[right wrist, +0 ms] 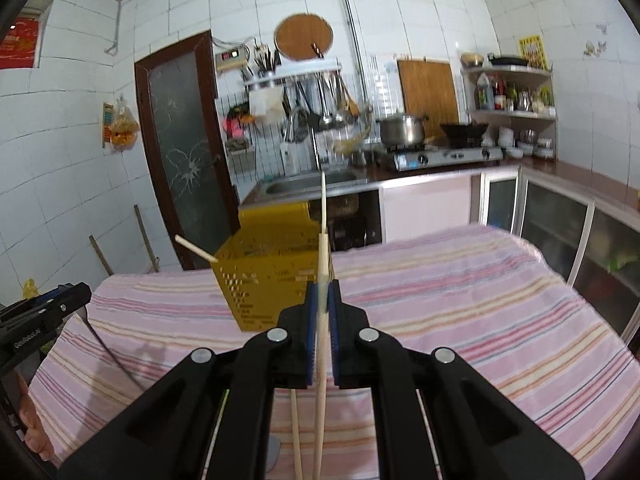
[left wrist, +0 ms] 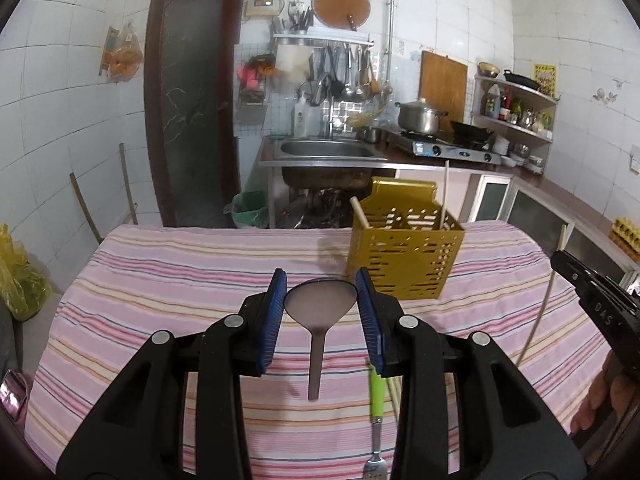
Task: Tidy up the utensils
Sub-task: 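Carry the spoon and chopstick to the yellow holder and release both inside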
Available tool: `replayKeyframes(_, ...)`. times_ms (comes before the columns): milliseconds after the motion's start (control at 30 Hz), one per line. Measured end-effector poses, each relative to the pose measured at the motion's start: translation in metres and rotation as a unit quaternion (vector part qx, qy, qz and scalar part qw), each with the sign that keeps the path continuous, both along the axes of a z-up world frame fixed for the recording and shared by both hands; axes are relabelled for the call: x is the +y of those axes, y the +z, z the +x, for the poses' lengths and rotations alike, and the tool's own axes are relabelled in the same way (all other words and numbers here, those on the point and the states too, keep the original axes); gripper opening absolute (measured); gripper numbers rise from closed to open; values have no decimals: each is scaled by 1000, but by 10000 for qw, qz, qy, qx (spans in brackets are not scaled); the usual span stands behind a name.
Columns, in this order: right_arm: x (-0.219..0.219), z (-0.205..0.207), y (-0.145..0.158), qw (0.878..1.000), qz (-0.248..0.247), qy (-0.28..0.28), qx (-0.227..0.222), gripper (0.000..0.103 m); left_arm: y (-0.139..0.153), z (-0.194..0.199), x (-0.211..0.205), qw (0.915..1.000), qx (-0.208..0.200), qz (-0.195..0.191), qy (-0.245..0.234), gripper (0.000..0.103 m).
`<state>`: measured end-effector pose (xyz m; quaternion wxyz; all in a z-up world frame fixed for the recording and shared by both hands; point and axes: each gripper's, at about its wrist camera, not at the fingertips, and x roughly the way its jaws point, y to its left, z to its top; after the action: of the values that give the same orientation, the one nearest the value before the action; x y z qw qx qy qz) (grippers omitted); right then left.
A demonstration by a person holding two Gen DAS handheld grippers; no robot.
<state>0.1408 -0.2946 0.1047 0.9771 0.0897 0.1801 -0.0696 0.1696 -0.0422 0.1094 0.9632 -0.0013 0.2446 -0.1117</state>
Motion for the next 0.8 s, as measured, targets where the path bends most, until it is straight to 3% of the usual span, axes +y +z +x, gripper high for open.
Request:
replayKeyframes(267,3,10,45,9989,-184,63,-422,6,29,4,-18,9994,-198,-103,-264,34)
replayKeyframes(467,-2,35,91,9956,-353,53,-865,6,72,17,-40,9965,-679,-193,-454,34)
replayKeyframes(633,-11,71,119,9932,-280,13,-1132,6,108,50,-63,9919,-1088,-324,-574,34)
replayKeyframes(800,-19,108,132,9902,-193,-39,-1386,6,117,98,-88,9896,-1270,-335,-580,34)
